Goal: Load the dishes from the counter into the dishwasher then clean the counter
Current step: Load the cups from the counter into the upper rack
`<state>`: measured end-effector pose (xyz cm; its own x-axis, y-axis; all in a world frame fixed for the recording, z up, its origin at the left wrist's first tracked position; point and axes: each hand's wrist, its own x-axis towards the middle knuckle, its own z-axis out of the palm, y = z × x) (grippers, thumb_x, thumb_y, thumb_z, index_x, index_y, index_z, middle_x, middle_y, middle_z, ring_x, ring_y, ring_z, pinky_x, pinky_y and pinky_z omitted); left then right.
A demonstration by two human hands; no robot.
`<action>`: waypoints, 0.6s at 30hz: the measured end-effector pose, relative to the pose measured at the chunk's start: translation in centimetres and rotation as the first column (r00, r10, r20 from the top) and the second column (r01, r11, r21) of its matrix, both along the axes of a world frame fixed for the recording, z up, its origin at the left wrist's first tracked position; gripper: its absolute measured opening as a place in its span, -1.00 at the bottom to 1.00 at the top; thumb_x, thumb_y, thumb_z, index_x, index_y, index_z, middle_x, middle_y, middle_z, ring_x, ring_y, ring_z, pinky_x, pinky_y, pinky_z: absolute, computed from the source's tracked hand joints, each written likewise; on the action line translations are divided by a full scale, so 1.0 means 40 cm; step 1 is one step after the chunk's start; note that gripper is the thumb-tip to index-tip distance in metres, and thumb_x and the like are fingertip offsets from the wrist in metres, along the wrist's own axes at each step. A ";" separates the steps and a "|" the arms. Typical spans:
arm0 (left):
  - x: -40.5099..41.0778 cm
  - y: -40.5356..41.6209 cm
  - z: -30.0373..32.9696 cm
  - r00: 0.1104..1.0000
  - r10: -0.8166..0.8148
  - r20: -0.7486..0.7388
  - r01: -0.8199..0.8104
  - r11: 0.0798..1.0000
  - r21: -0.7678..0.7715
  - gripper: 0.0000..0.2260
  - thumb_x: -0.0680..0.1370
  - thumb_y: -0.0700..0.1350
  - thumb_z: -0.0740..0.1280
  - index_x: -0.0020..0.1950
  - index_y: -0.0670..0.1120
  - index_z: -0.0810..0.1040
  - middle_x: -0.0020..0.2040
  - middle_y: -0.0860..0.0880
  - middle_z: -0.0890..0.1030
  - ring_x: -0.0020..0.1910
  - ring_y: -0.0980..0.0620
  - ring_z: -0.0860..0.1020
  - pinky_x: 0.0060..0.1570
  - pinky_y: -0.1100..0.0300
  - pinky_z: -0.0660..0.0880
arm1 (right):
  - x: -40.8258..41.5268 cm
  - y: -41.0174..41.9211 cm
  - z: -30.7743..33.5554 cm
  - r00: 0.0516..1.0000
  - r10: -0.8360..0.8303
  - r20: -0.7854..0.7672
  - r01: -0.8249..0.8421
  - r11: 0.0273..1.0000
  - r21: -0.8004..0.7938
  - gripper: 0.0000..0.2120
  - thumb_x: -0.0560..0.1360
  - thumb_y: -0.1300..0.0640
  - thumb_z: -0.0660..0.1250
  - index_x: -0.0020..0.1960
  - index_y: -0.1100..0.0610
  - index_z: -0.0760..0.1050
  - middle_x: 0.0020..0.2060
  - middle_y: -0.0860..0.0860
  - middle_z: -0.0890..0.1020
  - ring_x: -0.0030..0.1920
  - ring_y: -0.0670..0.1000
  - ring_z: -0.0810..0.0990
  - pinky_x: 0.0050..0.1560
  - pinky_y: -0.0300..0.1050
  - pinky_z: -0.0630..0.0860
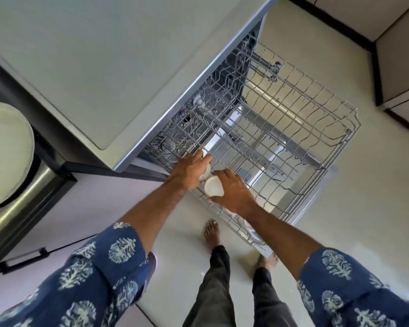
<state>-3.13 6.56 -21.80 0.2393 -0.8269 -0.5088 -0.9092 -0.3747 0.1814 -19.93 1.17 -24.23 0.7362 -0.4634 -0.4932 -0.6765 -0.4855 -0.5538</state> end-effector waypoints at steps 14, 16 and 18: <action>0.033 -0.016 -0.089 0.966 0.074 -0.249 -0.030 0.984 0.175 -0.40 0.37 -0.30 0.52 0.32 0.05 0.41 0.26 -0.02 0.45 0.10 -0.07 0.56 0.03 -0.03 0.61 | -0.004 -0.032 -0.019 0.990 -0.110 -0.085 0.121 0.983 0.141 -0.34 0.45 -0.03 0.47 0.47 0.04 0.30 0.33 0.13 0.40 0.34 0.21 0.38 0.32 0.14 0.36; 0.033 -0.015 -0.093 0.967 0.073 -0.242 -0.028 0.983 0.184 -0.39 0.39 -0.30 0.51 0.36 0.04 0.40 0.28 -0.03 0.45 0.12 -0.07 0.55 0.05 -0.02 0.59 | -0.005 -0.041 -0.017 0.991 -0.103 -0.085 0.116 0.978 0.172 -0.37 0.48 0.00 0.45 0.47 0.08 0.31 0.33 0.14 0.41 0.32 0.21 0.42 0.32 0.11 0.38; 0.033 -0.010 -0.094 0.978 0.047 -0.205 -0.010 0.984 0.180 -0.35 0.41 -0.27 0.50 0.43 0.04 0.35 0.33 -0.03 0.45 0.15 -0.07 0.55 0.02 0.04 0.55 | -0.008 -0.051 -0.007 0.991 -0.101 -0.090 0.117 0.973 0.199 -0.41 0.51 0.01 0.41 0.47 0.10 0.31 0.35 0.14 0.41 0.32 0.18 0.44 0.33 0.09 0.40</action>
